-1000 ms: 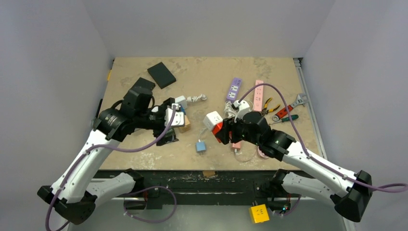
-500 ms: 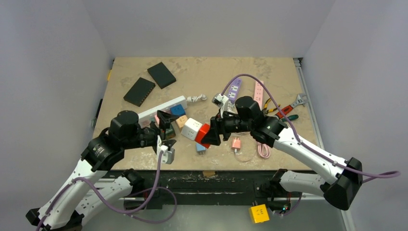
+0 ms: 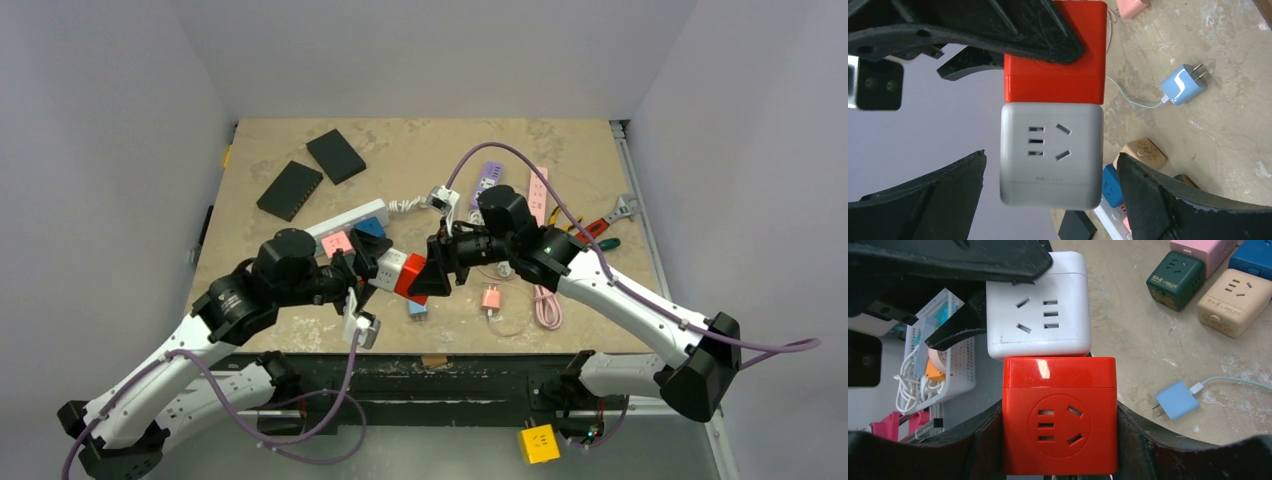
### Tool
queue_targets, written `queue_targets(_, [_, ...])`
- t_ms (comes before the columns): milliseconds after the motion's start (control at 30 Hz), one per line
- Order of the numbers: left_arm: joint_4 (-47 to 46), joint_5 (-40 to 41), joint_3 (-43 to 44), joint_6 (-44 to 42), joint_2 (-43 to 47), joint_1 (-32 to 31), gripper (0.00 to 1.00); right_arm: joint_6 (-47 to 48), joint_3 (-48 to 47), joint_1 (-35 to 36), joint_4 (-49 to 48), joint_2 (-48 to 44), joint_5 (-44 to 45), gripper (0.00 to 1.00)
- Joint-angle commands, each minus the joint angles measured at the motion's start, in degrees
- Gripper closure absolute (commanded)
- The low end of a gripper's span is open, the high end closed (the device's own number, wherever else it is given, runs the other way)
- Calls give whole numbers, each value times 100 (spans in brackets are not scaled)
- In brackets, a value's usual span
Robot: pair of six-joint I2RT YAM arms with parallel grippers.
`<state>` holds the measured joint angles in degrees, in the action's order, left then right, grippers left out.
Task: Pull the plug off the socket
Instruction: Pick up the plug from the corner of the board, then remove the plug from the socket.
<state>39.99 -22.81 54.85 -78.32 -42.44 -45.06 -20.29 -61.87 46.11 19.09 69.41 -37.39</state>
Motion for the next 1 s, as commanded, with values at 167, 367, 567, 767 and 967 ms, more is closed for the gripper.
queue_targets(167, [-331,304,255,68,-485,-160,10,227,-497,-11,-156,33,-247,100])
queue_targets(367, [-435,384,308,275,-588,-208,79,254,-374,-12,-232,-10,-325,100])
queue_targets(567, [-560,506,219,206,-578,-251,100,227,-260,-15,-257,-24,-351,100])
queue_targets(767, [-654,930,-245,-278,-358,-228,100,175,322,-24,-77,-491,-226,100])
queue_targets(967, [-505,822,-510,-548,-219,256,100,14,1133,-18,153,-1153,-172,100])
